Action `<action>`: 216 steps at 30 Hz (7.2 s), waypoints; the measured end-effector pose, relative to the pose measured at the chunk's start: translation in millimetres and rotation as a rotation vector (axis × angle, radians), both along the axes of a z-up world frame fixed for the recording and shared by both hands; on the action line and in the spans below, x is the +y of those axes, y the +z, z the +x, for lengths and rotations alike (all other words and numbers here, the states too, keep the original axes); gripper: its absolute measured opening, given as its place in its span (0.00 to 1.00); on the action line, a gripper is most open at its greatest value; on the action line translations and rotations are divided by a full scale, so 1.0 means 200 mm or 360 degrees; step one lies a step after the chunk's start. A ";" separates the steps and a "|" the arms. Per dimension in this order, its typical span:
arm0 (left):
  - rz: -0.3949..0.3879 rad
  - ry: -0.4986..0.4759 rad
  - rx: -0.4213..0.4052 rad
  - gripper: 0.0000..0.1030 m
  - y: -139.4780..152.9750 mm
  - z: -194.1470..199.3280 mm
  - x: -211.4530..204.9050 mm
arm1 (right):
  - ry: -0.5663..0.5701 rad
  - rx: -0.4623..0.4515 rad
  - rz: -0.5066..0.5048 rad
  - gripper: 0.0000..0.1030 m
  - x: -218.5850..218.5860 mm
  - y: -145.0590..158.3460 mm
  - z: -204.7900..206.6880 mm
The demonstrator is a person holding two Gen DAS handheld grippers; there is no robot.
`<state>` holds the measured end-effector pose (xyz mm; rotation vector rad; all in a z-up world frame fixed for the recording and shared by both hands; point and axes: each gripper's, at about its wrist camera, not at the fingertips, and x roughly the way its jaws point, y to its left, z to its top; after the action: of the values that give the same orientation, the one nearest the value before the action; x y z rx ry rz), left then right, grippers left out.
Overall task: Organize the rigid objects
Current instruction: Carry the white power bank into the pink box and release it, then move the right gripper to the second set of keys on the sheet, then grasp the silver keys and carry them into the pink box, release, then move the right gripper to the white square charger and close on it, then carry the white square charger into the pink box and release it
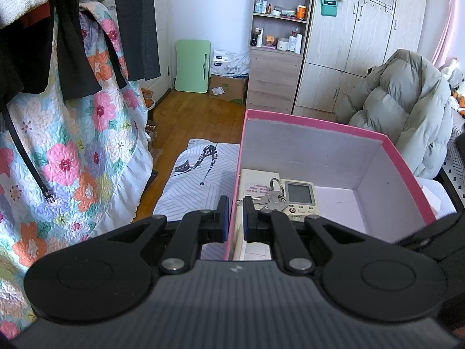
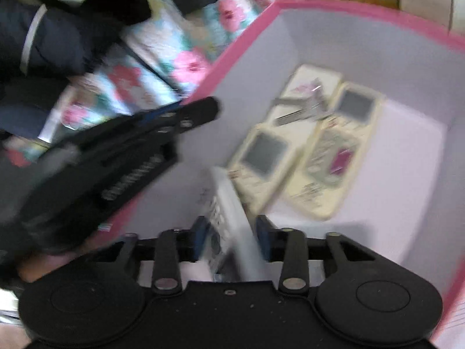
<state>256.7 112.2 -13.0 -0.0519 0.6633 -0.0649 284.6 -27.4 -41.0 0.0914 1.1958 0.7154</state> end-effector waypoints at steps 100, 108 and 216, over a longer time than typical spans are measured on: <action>0.0461 -0.0034 0.0081 0.11 -0.01 0.03 -0.15 | -0.0343 -0.0359 0.0027 0.09 -0.13 0.13 0.06; 0.0476 -0.0037 0.0081 0.11 -0.01 0.03 -0.14 | -0.0504 -0.0421 0.0067 0.28 -0.17 0.12 0.10; 0.0609 -0.0022 0.0077 0.11 0.00 0.02 -0.19 | -0.0678 -0.1058 -0.0320 0.52 -0.79 0.38 -0.57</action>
<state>260.4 73.7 -13.8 0.3206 0.7151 0.0510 170.9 -186.3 35.3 -0.0582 0.5717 0.2101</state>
